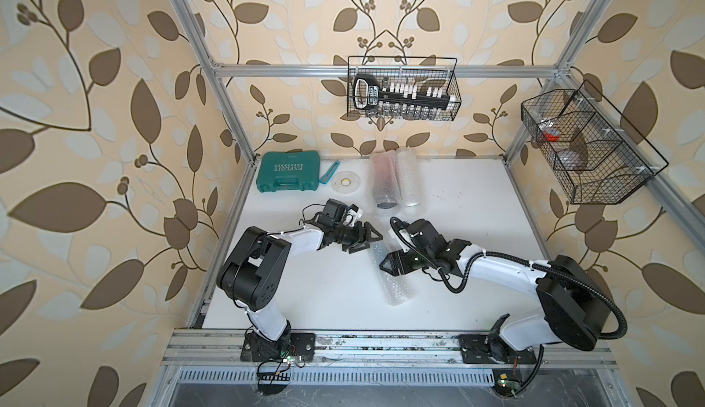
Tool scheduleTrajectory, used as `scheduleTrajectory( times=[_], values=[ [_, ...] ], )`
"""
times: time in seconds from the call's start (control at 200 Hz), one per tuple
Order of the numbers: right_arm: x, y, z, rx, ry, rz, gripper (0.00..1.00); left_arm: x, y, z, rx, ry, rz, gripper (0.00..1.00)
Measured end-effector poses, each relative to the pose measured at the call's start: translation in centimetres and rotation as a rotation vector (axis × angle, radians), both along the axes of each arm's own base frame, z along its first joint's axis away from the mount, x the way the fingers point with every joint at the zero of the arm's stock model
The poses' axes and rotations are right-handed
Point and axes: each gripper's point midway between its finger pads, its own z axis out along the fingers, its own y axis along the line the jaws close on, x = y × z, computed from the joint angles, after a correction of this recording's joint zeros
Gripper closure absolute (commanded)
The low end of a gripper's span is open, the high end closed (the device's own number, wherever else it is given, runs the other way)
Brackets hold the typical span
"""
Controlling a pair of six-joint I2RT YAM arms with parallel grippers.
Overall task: Unwrap the vase from the bubble wrap
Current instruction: Adjust the bubble wrap at the center of the board, then unwrap the bubble wrap at the center of the board.
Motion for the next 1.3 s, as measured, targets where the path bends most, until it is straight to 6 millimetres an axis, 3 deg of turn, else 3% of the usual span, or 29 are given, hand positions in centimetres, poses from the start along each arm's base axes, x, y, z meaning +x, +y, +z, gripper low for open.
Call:
scheduleTrajectory(
  times=[0.225, 0.44, 0.705, 1.304],
  values=[
    [-0.5, 0.3, 0.0, 0.048, 0.033, -0.013, 0.25, -0.2, -0.7, 0.4, 0.002, -0.012, -0.033, 0.25],
    [0.5, -0.7, -0.5, 0.002, 0.012, -0.091, 0.35, -0.8, 0.5, -0.3, 0.091, 0.002, -0.023, 0.16],
    [1.5, -1.7, -0.7, -0.049, -0.013, -0.161, 0.44, -1.6, 1.7, 1.9, 0.137, -0.065, -0.016, 0.11],
    [2.2, -3.9, -0.2, -0.135, -0.053, -0.248, 0.55, -3.9, -0.6, -2.0, 0.160, 0.049, -0.058, 0.09]
  ],
)
